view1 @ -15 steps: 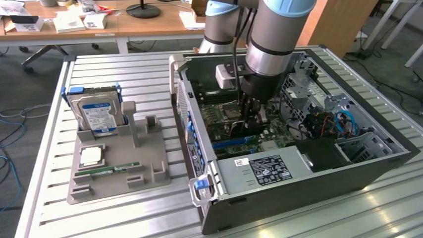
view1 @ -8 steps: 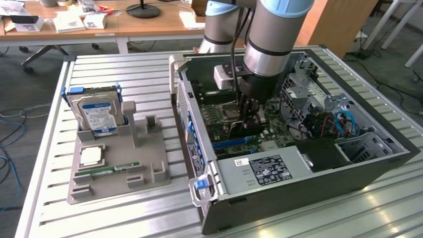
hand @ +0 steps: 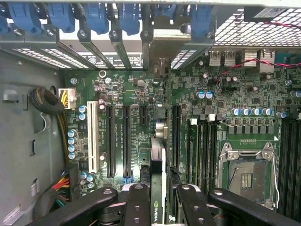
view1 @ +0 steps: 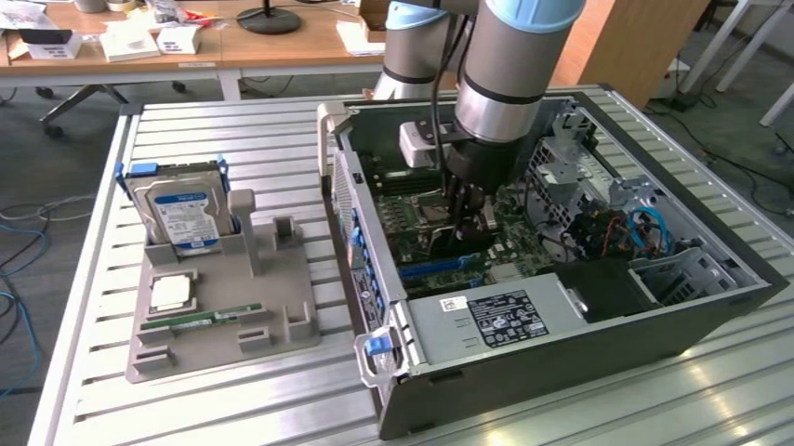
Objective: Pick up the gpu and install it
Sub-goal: 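Insert the gpu into the slot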
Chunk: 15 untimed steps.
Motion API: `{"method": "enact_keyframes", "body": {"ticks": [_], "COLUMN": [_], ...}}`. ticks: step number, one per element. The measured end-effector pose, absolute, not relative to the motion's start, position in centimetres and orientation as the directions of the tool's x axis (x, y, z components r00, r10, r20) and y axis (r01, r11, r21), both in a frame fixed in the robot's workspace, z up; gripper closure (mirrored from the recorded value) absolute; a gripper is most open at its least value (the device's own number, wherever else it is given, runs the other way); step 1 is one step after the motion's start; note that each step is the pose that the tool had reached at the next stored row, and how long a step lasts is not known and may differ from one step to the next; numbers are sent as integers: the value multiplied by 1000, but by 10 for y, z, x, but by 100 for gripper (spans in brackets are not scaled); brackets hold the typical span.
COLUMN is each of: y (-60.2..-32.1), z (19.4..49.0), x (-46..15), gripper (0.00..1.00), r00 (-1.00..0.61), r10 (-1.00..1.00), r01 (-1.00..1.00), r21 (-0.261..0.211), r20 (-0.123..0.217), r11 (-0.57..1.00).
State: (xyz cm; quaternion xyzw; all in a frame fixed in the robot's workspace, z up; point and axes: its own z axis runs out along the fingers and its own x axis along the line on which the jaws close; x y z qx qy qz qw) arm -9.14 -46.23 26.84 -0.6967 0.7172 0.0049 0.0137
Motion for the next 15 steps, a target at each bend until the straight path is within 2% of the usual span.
{"method": "enact_keyframes", "body": {"ticks": [15], "y": [-462], "z": [264], "x": [-96], "gripper": [74], "r00": [-29], "r10": [-999], "r01": [-999], "r21": [-16], "r20": [-25], "r11": [29]}}
